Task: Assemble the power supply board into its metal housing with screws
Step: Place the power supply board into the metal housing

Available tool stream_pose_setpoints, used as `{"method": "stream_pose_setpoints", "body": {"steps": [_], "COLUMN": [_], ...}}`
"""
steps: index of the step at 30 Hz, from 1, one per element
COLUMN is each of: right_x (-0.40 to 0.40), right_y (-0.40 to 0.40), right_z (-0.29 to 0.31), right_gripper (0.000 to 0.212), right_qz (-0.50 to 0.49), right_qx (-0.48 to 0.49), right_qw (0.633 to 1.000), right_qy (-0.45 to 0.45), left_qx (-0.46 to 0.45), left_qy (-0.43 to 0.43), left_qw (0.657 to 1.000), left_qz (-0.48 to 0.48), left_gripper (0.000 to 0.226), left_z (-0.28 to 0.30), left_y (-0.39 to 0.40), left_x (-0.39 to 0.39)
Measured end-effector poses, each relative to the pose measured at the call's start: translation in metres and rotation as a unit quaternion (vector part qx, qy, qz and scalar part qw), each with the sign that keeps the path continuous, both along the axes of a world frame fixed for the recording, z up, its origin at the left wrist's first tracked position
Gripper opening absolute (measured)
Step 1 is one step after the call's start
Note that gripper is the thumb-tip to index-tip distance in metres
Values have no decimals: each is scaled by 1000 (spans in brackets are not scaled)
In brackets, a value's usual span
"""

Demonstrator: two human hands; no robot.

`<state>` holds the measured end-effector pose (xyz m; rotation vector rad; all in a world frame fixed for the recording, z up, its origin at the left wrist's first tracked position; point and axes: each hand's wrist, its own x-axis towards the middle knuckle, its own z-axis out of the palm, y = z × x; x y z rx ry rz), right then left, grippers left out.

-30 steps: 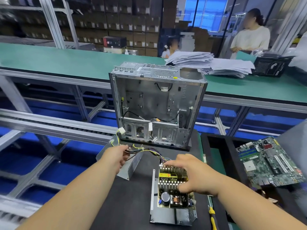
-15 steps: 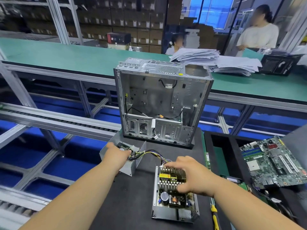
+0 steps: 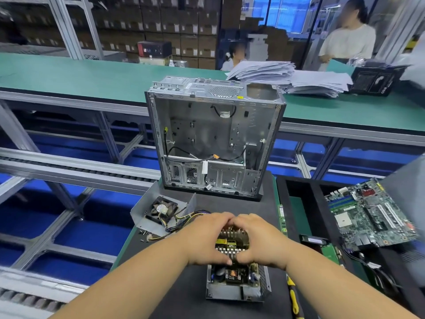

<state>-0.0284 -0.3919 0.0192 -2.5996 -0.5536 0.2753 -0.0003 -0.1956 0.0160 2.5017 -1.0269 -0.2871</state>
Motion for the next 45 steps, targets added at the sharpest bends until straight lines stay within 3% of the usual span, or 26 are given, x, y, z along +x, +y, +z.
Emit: {"method": "stream_pose_setpoints", "body": {"steps": [5,8,10,14,17,20,30,36,40,45], "right_x": [-1,6,11,12,11,12,15,19,16,-2], "right_y": [-8,-29,-49,-70,-63,-53,-41,-32,-30,-20], "right_z": [3,10,6,-14,-26,-30,-33,-35,-38,-37], "right_gripper": [74,49,36,57,76,78,44,50,45,72], "right_qz": [-16,-54,-134,-237,-212,-201,-135,-142,-81,-16], "right_qx": [31,72,96,55,33,14,-95,-85,-204,-91], "right_qw": [999,994,985,960,963,972,986,986,975,996], "right_qy": [31,63,45,137,162,120,5,-22,-34,9], "left_qx": [-11,29,50,49,61,81,154,149,159,152], "left_qy": [-9,-29,-51,-46,-45,-40,-58,-73,-87,-96], "left_qw": [1000,999,997,997,997,996,986,986,983,984], "left_qz": [27,20,12,29,30,27,6,5,-5,4], "left_gripper": [90,92,85,80,79,77,76,75,75,69], "left_z": [-6,-11,-14,-18,-21,-23,-32,-38,-42,-44], "left_y": [-2,-3,-5,-9,-10,-12,-18,-17,-20,-21], "left_x": [2,2,0,-1,1,1,-4,-4,-5,-7]}}
